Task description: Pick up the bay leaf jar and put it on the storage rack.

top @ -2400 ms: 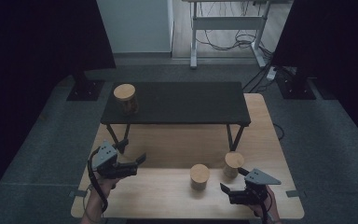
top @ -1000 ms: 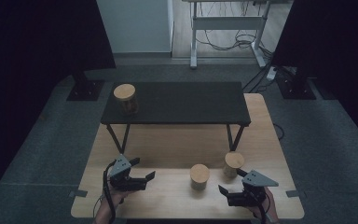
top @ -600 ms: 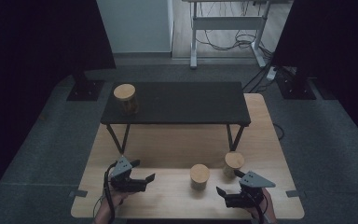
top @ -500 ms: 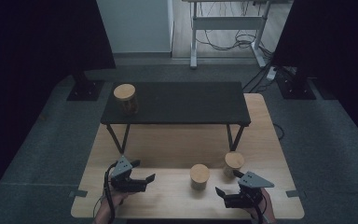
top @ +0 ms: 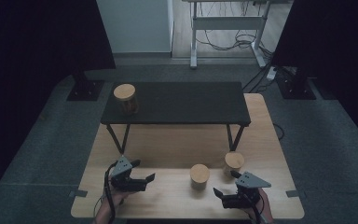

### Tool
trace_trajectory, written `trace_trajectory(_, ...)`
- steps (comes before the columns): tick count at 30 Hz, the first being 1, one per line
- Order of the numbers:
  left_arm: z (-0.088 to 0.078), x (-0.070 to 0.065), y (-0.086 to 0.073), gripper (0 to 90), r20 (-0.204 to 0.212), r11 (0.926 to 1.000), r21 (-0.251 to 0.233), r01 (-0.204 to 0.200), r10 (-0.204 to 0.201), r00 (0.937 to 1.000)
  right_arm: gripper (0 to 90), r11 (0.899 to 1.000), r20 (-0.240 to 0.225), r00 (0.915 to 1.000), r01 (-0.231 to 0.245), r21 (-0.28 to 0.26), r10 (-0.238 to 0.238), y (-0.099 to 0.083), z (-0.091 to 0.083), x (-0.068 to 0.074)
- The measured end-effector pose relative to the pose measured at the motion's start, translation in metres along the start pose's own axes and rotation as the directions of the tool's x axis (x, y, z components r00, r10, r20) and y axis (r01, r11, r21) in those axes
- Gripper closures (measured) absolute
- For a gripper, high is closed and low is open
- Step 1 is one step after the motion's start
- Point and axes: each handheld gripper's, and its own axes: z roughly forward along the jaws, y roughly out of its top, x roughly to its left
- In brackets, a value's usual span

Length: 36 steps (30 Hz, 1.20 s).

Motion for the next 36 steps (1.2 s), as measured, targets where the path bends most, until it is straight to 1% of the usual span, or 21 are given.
trace_trajectory(6,0.003,0.0,-0.001,11.1,0.002,0.9999,0.013,-0.012,0.012,0.9999,4.9,1.0,-0.005,0.9999,0.01,0.001,-0.01,0.0,0.002,0.004)
trace_trajectory(9,0.003,-0.001,-0.001,11.1,0.002,0.9999,0.014,-0.01,0.01,1.0,4.9,1.0,-0.01,0.9998,0.016,0.009,-0.016,0.0,0.004,0.005)
trace_trajectory(15,0.005,-0.002,-0.002,11.1,0.005,0.9997,0.021,-0.011,0.011,0.9999,5.4,1.0,-0.017,0.9998,0.013,0.011,-0.013,0.0,0.008,0.008)
trace_trajectory(22,0.007,-0.003,-0.003,11.1,0.01,0.9994,0.031,-0.016,0.015,0.9998,6.8,0.999,-0.033,0.9994,0.013,0.029,-0.012,-0.001,0.019,0.012)
trace_trajectory(26,0.008,-0.003,-0.003,11.2,0.013,0.9991,0.037,-0.018,0.018,0.9998,7.3,0.999,-0.041,0.999,0.022,0.041,-0.021,0.0,0.027,0.017)
trace_trajectory(28,0.008,-0.003,-0.003,11.2,0.016,0.9992,0.036,-0.018,0.018,0.9997,7.8,0.999,-0.045,0.9989,0.016,0.045,-0.014,0.0,0.03,0.018)
trace_trajectory(31,0.008,-0.004,-0.003,11.2,0.019,0.9992,0.036,-0.02,0.02,0.9996,8.3,0.999,-0.039,0.9992,0.011,0.046,-0.01,0.002,0.033,0.019)
trace_trajectory(36,0.008,-0.004,-0.003,11.1,0.015,0.9991,0.037,-0.018,0.018,0.9997,9.7,0.999,-0.043,0.999,0.014,0.047,-0.012,0.002,0.039,0.02)
